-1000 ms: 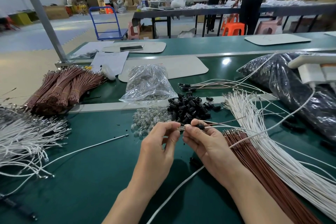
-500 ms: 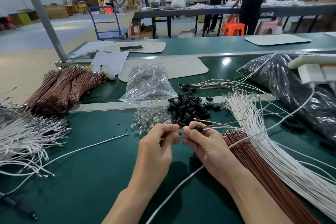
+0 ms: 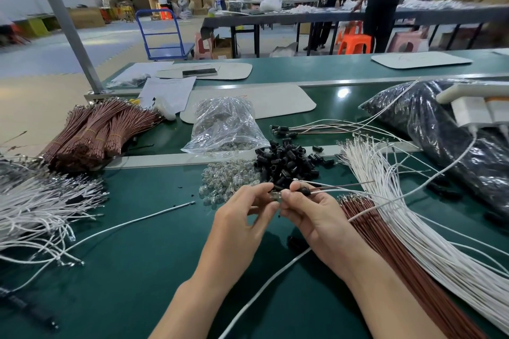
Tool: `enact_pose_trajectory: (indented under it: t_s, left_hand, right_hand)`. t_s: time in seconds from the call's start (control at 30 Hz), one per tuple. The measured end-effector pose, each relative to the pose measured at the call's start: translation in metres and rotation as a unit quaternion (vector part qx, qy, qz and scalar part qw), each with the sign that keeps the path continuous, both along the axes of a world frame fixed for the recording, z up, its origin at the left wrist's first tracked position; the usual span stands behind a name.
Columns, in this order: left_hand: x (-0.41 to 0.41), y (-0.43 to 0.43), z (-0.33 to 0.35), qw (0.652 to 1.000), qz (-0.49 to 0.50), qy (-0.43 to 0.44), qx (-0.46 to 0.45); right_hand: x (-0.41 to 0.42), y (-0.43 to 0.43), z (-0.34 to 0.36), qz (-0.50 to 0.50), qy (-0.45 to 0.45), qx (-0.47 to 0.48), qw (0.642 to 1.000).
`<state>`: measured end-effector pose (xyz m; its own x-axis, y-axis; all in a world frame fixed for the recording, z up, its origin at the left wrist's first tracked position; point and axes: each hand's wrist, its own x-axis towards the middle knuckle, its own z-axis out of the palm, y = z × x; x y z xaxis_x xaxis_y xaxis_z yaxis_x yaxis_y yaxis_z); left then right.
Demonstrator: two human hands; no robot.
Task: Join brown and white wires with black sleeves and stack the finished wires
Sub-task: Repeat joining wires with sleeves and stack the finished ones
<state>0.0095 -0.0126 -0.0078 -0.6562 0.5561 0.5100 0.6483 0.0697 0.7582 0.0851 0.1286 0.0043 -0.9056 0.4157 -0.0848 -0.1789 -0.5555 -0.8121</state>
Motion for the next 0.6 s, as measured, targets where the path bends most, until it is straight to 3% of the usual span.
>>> enact_pose_trajectory:
  t_s: [0.27,0.6]
  left_hand:
    - [-0.0002,-0.0055,0.0046,0.989,0.049,0.129,-0.059]
    - [0.0006,-0.0063,0.0063,0.978,0.076,0.181,-0.068]
  right_hand:
    - [0.0013,-0.0011,0.0025,0.026,-0.027,0.025,0.999]
    - [0.0038,-0.0015,0.0037,0.06,-0.019,0.02,0.998]
